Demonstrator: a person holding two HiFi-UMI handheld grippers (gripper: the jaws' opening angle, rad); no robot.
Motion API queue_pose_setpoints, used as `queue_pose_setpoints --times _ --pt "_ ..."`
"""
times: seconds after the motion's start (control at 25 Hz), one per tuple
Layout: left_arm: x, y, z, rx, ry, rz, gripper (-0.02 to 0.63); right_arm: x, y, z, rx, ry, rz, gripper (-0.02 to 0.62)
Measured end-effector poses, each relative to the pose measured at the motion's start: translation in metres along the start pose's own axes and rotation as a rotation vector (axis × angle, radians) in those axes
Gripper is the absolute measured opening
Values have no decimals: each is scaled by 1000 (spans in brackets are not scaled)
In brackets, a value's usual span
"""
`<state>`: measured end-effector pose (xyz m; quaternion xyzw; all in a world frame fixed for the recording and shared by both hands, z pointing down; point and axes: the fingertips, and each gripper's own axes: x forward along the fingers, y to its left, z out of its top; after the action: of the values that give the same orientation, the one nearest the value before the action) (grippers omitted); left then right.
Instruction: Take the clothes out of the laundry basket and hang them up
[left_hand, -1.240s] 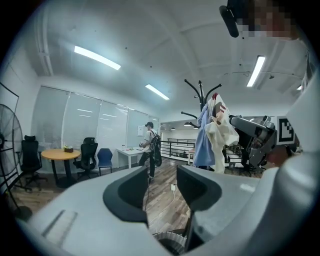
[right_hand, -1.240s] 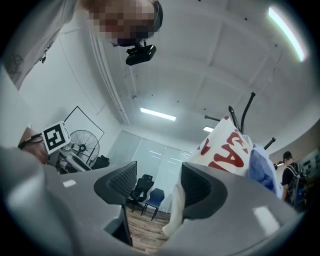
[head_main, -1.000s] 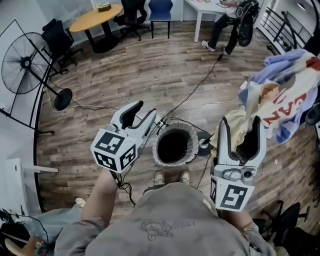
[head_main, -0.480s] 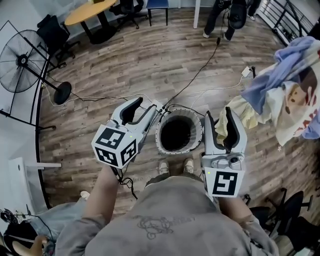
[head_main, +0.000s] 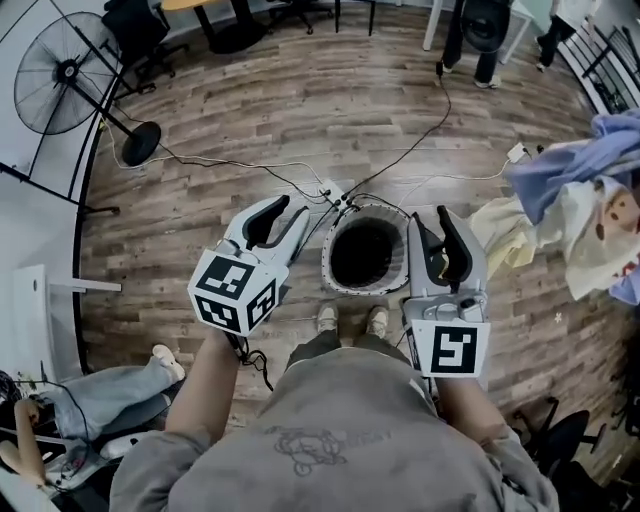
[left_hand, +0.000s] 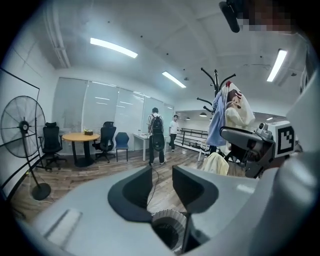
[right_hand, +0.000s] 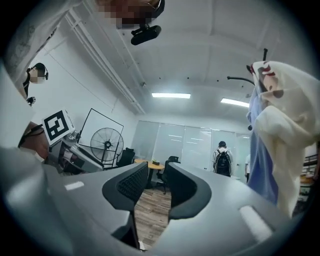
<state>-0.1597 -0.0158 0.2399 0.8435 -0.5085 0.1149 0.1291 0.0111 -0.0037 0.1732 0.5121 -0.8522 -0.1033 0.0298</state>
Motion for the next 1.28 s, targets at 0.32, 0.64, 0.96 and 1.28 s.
queue_pose_setpoints --times 0.32,0.64,0.96,1.28 --pt "-31 28 -9 -16 -31 136 100 28 28 -7 27 18 134 51" --pt "-56 37 -6 -19 -85 233 48 32 53 -9 76 44 294 25" --pt "-61 26 3 -12 -129 262 15 29 53 -3 89 43 366 25" --pt "-64 24 21 21 -182 318 2 25 38 2 92 22 349 26"
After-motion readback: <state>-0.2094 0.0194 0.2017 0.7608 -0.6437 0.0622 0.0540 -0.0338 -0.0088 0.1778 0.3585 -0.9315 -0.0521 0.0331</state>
